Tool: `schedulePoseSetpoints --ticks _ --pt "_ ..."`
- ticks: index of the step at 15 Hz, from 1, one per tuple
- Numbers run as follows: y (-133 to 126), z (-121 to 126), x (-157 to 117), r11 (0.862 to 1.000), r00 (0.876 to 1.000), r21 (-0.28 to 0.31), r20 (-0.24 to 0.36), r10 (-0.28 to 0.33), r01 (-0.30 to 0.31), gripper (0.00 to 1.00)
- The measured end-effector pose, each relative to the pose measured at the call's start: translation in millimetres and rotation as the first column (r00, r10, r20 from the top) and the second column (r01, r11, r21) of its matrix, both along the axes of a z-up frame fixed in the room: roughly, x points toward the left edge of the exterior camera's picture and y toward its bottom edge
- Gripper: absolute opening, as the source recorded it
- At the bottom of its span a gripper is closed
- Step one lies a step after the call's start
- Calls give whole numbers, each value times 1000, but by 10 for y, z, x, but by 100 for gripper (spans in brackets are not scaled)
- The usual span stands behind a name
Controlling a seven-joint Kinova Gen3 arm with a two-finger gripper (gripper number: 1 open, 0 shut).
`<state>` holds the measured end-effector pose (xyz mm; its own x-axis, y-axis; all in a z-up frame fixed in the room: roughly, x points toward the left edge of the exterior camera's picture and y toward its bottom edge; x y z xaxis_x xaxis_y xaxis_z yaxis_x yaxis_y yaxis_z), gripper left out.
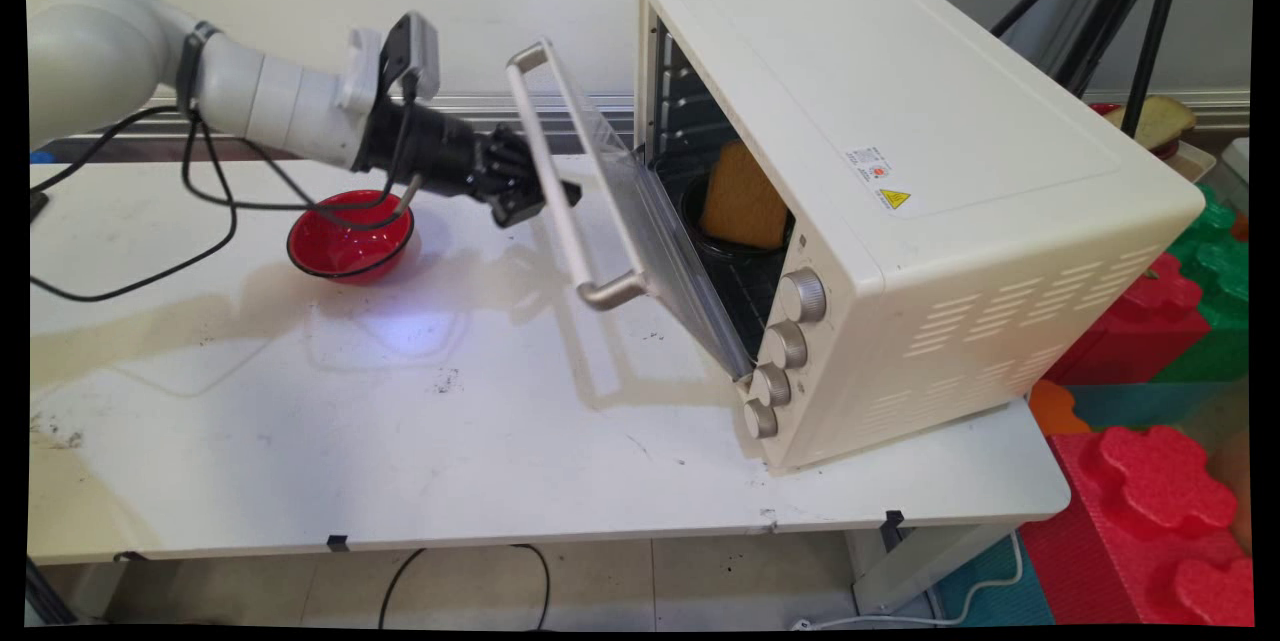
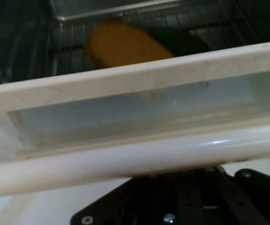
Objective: Close the oven
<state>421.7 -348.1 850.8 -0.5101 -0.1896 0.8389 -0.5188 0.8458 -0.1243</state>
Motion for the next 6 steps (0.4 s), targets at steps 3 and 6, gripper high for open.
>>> schedulePoseSetpoints --ticks 3,6 --pt "-132 59 -111 1000 1000 -18 -26 -5 5 0" --pt "-213 94 -175 1000 999 -28 -36 -14 13 0"
